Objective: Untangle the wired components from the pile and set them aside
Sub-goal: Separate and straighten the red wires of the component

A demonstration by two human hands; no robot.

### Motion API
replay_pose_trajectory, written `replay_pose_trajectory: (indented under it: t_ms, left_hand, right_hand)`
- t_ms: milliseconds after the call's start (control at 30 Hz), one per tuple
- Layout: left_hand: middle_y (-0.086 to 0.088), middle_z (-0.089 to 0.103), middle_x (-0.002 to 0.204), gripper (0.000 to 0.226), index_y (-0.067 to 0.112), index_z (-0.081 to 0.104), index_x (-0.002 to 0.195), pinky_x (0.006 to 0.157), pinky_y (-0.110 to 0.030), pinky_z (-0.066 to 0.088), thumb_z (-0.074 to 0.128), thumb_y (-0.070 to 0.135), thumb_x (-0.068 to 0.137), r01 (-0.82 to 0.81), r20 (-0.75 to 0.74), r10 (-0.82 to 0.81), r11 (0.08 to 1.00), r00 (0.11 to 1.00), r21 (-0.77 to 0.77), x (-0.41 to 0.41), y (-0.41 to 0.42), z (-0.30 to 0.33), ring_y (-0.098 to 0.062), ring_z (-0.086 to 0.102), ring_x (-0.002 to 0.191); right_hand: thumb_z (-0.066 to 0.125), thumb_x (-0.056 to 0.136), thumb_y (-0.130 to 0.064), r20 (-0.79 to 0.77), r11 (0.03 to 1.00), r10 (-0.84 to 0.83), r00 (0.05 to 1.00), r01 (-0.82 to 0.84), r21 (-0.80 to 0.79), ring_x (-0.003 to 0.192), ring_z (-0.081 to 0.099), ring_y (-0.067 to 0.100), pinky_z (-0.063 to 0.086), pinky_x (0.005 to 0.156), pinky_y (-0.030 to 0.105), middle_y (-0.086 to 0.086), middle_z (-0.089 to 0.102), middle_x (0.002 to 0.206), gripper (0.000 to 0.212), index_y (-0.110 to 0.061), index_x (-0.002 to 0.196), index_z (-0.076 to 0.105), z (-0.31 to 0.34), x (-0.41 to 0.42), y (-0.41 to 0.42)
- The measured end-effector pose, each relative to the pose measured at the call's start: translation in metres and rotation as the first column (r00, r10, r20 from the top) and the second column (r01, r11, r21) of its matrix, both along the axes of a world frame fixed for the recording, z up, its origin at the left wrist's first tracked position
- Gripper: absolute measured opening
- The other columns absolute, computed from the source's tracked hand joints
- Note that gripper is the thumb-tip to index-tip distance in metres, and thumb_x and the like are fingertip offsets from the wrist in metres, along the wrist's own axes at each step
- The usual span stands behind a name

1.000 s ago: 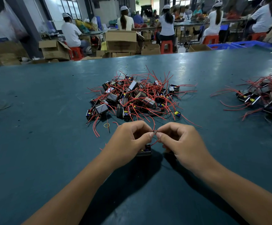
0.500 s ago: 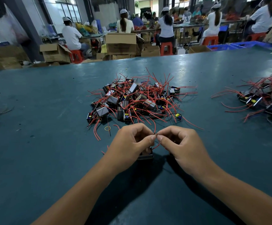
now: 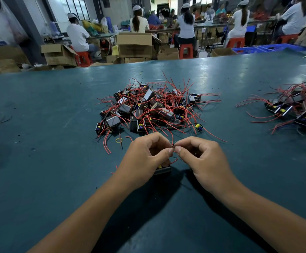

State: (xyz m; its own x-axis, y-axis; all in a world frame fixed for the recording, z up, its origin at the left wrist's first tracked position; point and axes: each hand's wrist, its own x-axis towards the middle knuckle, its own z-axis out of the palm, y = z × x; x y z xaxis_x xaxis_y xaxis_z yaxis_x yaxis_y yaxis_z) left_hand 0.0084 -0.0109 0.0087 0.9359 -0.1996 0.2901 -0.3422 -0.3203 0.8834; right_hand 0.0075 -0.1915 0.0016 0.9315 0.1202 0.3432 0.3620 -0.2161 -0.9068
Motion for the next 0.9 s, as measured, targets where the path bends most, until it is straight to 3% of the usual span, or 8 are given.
replay_pose_trajectory:
  t_ms: [200,333,467,600,700,800,900]
  left_hand:
    - [-0.008,0.069,0.069,0.009,0.012,0.067,0.084,0.061,-0.037,0.056,0.074,0.016,0.090,-0.024,0.011,0.024,1.000,1.000,-0.006,-0.004,-0.004,0.002,-0.024,0.067,0.062]
    - [-0.009,0.068,0.067,0.012,0.011,0.066,0.081,0.060,-0.041,0.055,0.075,0.014,0.088,-0.026,-0.003,0.026,0.999,1.000,-0.019,-0.007,-0.007,0.004,-0.019,0.064,0.060]
    - [-0.004,0.069,0.066,0.011,0.017,0.068,0.080,0.059,-0.042,0.056,0.076,0.016,0.088,-0.051,0.038,0.049,0.998,0.998,0.033,-0.008,-0.007,0.006,-0.026,0.065,0.060]
    - [0.004,0.067,0.066,0.014,0.018,0.069,0.077,0.053,-0.029,0.051,0.076,0.011,0.087,-0.121,0.161,0.098,0.982,0.982,0.144,-0.010,-0.010,0.005,-0.013,0.061,0.057]
    - [0.008,0.065,0.065,0.016,0.018,0.068,0.076,0.054,-0.014,0.043,0.075,0.007,0.085,-0.162,0.214,0.117,0.965,0.970,0.208,-0.012,-0.012,0.005,-0.001,0.055,0.056]
    - [0.007,0.065,0.065,0.015,0.017,0.067,0.077,0.054,-0.015,0.044,0.076,0.008,0.085,-0.164,0.203,0.120,0.962,0.972,0.219,-0.012,-0.012,0.006,-0.006,0.058,0.057]
    - [0.006,0.067,0.067,0.016,0.016,0.065,0.078,0.057,-0.025,0.051,0.079,0.012,0.082,-0.146,0.193,0.099,0.958,0.976,0.247,-0.013,-0.011,0.010,-0.010,0.062,0.061]
  right_hand:
    - [0.074,0.088,-0.014,-0.005,0.998,0.008,1.000,-0.007,0.058,0.064,0.059,0.009,0.049,0.061,0.027,0.000,0.070,0.070,0.013,-0.025,0.080,0.074,0.001,-0.001,0.001]
    - [0.072,0.088,-0.011,-0.007,0.996,0.020,1.000,-0.019,0.088,0.061,0.056,0.008,0.045,0.059,0.023,0.004,0.068,0.068,0.014,-0.020,0.077,0.073,0.000,0.000,0.002]
    - [0.072,0.088,-0.011,-0.001,0.996,0.014,1.000,-0.014,0.093,0.059,0.055,0.006,0.045,0.058,0.022,0.000,0.067,0.066,0.016,-0.021,0.076,0.072,0.000,0.000,0.003]
    - [0.073,0.087,-0.009,0.007,0.996,0.005,1.000,-0.005,0.086,0.060,0.056,0.006,0.046,0.060,0.025,0.000,0.068,0.067,0.016,-0.020,0.075,0.072,0.000,0.001,0.003]
    - [0.073,0.087,-0.010,0.024,0.999,0.005,1.000,-0.006,0.048,0.058,0.053,0.002,0.042,0.058,0.017,-0.004,0.066,0.065,0.014,-0.019,0.076,0.071,0.001,-0.001,0.003]
    - [0.073,0.086,-0.010,0.063,1.000,-0.013,0.998,0.014,-0.009,0.055,0.051,0.000,0.038,0.056,0.011,-0.007,0.065,0.065,0.013,-0.018,0.076,0.071,0.002,-0.002,0.004]
    - [0.072,0.086,-0.011,0.068,0.999,-0.025,0.997,0.027,-0.028,0.054,0.051,0.005,0.042,0.054,0.019,-0.001,0.067,0.065,0.013,-0.018,0.075,0.070,0.002,-0.002,0.004]
